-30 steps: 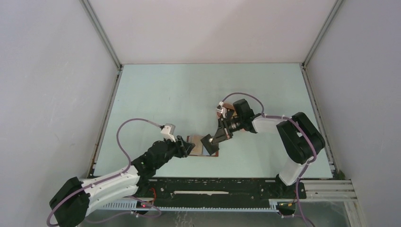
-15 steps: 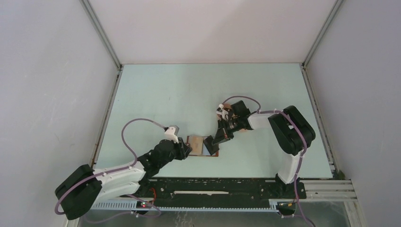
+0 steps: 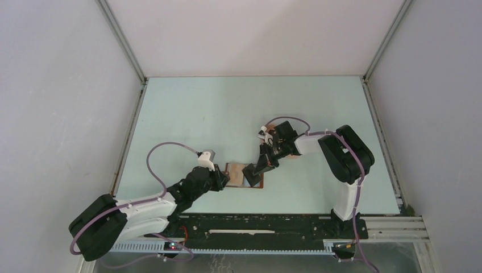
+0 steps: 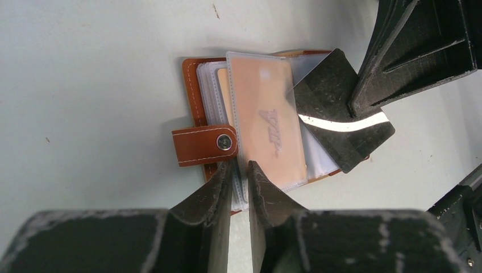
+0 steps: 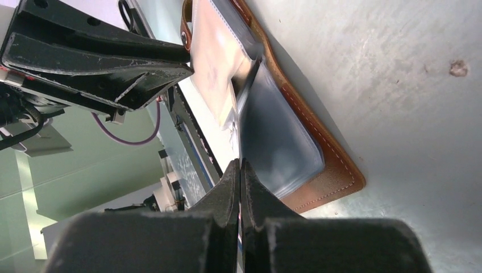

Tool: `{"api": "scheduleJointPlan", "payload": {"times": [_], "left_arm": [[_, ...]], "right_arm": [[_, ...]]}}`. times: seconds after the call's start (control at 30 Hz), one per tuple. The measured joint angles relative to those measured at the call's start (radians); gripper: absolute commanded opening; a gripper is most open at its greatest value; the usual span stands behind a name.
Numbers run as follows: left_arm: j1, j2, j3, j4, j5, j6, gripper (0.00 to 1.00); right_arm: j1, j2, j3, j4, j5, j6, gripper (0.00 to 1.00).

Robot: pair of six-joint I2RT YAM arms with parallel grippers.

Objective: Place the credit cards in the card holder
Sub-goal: Insert the credit card into the card holder.

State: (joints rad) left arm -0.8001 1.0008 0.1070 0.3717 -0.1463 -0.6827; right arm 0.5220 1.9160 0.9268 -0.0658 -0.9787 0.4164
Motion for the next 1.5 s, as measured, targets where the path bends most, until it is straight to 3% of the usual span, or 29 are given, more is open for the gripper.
{"api": "scheduleJointPlan", "payload": {"times": [0.6, 1.17, 1.37, 1.5], "left_arm": [[0.005, 0.014, 0.000, 0.013, 0.069, -0.053, 0.17], [0.005, 0.023, 0.000, 0.023, 0.098, -0.071, 0.18], [0.005, 0.023, 0.000, 0.023, 0.099, -0.071, 0.18], [0.005, 0.023, -0.001, 0.023, 0.099, -0.071, 0.18]], "right_arm": [[0.037, -0.001, 0.005, 0.098, 0.106, 0.159, 0.00], [0.071, -0.032, -0.025, 0.183, 0.167, 0.178, 0.00], [0.080, -0.032, -0.024, 0.190, 0.170, 0.156, 0.11], [0.085, -0.030, -0.024, 0.190, 0.179, 0.141, 0.05]]}}
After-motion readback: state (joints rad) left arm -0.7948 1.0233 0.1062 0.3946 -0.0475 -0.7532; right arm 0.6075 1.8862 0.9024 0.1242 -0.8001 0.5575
